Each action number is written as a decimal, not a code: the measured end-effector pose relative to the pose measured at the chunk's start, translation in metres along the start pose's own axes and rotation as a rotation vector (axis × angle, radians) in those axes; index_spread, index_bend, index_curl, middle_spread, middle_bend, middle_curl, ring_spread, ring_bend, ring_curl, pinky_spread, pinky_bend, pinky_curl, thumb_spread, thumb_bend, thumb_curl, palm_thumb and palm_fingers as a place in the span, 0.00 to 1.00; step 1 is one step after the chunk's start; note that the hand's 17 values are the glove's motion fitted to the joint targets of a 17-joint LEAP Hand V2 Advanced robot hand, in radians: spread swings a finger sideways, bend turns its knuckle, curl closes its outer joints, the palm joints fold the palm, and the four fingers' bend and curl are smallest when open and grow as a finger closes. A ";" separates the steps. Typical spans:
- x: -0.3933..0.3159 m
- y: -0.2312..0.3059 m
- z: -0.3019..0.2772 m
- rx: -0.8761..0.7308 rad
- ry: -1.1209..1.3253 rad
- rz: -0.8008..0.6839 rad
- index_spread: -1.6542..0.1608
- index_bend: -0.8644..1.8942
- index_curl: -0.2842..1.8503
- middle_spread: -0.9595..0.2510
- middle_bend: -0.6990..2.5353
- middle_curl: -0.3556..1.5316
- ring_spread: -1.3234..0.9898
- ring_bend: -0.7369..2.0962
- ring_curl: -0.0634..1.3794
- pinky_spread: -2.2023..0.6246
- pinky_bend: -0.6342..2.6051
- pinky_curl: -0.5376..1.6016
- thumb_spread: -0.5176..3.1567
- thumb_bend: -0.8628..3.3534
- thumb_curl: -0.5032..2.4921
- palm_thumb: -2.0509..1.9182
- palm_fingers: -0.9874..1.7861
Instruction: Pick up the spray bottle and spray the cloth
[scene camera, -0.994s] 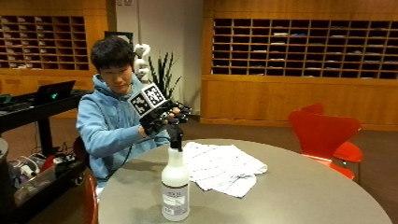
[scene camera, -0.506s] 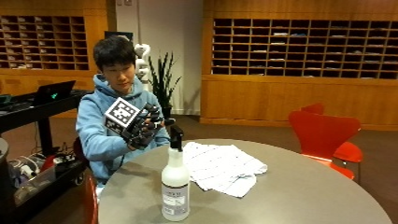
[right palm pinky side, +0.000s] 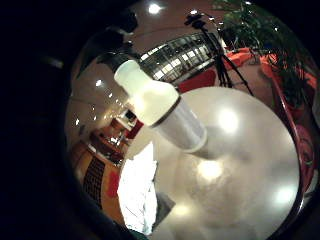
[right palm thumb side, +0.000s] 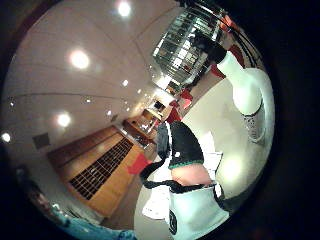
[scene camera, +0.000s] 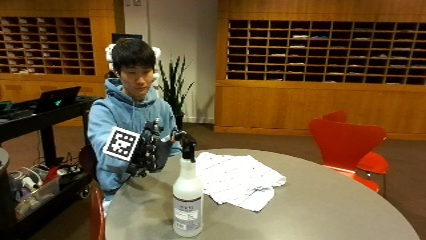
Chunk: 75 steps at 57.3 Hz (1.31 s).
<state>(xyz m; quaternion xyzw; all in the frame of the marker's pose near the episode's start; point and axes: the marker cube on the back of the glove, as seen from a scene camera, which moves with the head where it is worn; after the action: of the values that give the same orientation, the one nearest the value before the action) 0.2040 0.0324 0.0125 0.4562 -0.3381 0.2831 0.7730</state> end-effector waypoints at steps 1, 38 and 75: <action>0.002 -0.003 0.003 0.009 0.001 0.018 0.79 0.35 0.22 0.80 0.28 0.38 0.60 0.42 0.26 0.84 0.37 0.42 0.44 0.20 0.30 0.68 0.44; 0.023 -0.067 0.073 0.075 -0.026 0.431 0.81 0.35 0.22 0.82 0.30 0.39 0.60 0.43 0.27 0.84 0.35 0.41 0.42 0.20 0.30 0.67 0.45; 0.019 -0.110 0.098 -0.036 0.015 0.371 0.79 0.44 0.34 0.68 0.39 0.45 0.50 0.47 0.33 0.74 0.28 0.39 0.28 0.20 0.37 0.76 0.85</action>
<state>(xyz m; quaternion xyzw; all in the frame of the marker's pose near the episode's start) 0.2717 -0.0997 0.0051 0.3700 -0.4154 0.4182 0.7181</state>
